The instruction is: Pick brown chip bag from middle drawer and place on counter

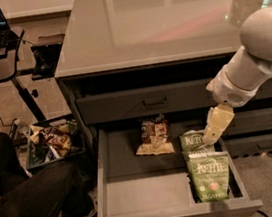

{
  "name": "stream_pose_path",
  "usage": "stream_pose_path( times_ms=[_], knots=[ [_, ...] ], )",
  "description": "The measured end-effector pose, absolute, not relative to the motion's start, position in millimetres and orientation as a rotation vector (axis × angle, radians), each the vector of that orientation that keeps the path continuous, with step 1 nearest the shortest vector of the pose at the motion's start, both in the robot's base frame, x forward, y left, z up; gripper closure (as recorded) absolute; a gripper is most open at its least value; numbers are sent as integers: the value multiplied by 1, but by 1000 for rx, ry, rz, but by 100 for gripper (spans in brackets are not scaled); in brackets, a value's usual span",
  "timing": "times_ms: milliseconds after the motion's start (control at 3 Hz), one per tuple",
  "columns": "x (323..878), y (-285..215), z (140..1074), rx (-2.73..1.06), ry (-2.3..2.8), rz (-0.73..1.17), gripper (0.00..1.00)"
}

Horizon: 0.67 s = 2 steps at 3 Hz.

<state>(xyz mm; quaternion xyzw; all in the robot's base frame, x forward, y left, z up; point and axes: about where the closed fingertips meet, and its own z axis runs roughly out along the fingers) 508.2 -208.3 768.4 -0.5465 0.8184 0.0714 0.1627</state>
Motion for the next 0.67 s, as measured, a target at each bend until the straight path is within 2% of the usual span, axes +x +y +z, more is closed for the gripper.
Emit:
stream_pose_path(
  times_ms=[667],
  knots=[
    [507, -201, 751, -1541, 2324, 251, 0]
  ],
)
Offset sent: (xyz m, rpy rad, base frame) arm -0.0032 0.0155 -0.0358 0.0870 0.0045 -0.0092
